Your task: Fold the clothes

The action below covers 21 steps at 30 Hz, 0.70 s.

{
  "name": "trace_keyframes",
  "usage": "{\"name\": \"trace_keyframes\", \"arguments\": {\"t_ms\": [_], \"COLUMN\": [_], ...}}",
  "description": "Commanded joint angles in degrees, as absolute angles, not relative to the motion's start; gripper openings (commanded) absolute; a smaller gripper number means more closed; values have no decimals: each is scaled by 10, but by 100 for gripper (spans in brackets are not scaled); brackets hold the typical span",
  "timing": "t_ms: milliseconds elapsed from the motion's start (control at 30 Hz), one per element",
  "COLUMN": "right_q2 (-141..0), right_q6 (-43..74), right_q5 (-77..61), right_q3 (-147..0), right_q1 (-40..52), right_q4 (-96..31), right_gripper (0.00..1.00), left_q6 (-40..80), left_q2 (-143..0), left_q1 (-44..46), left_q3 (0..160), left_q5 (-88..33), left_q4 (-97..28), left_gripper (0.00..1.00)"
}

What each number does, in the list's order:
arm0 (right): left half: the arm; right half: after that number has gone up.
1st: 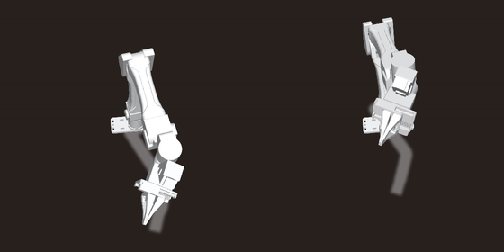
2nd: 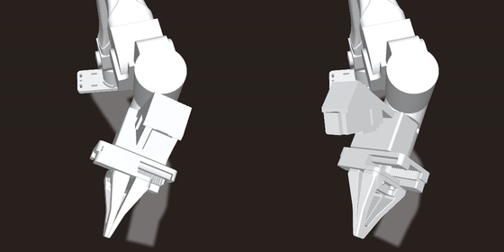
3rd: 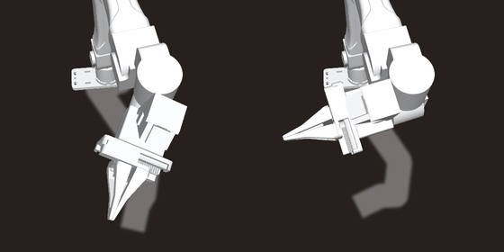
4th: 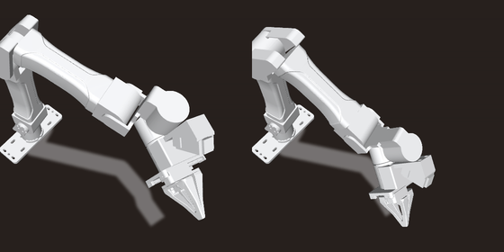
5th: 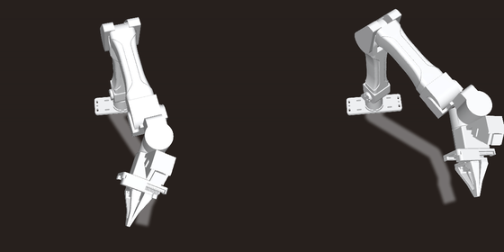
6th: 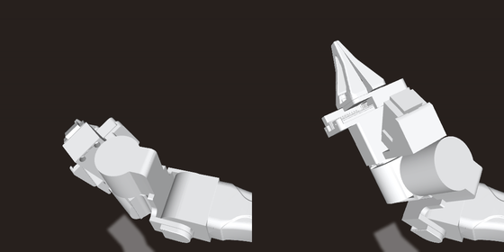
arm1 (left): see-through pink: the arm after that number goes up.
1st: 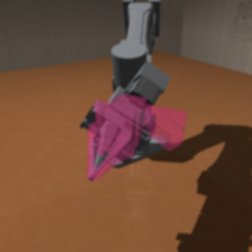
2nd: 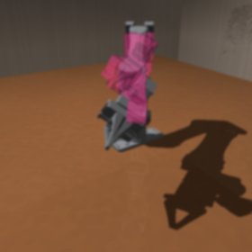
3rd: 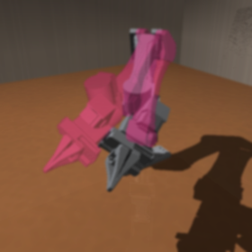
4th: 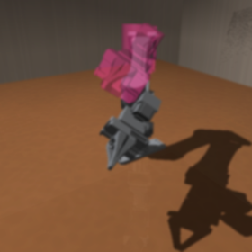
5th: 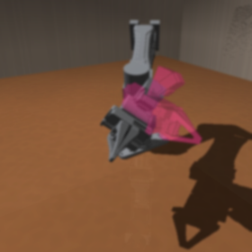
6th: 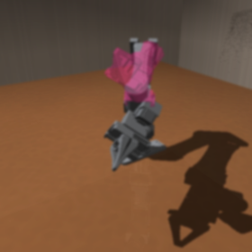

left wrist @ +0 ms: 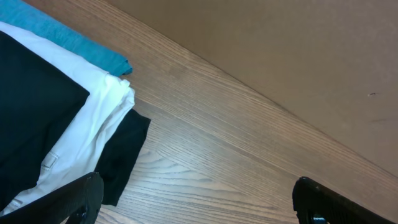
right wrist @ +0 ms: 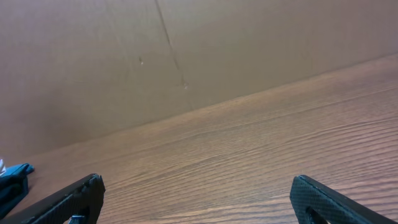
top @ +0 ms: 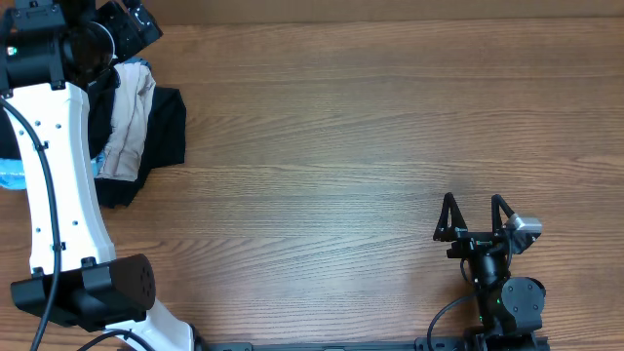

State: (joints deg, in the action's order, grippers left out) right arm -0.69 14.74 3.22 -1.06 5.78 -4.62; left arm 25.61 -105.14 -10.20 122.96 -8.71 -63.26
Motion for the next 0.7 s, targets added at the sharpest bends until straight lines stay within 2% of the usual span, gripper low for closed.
{"name": "trace_keyframes", "arguments": {"t_ms": [0,300,533,667], "right_q2": [-2,-2,-2,-2], "right_q6": [144,144,144,144], "right_q5": [38,38,38,38], "right_q3": [-4,-4,-4,-4], "right_q1": [60,60,60,60], "right_q4": [-44,-44,-44,-44], "right_gripper": [100,100,100,100], "left_q6": [258,258,258,258], "left_q2": [-1056,-1042,-820,-695], "left_q1": [-101,-98,-92,-52], "left_q3": [1227,1227,1227,1171], "left_q5": [-84,-84,-84,-84], "left_q4": [-632,-632,-632,-632], "left_gripper": [100,100,100,100]}}
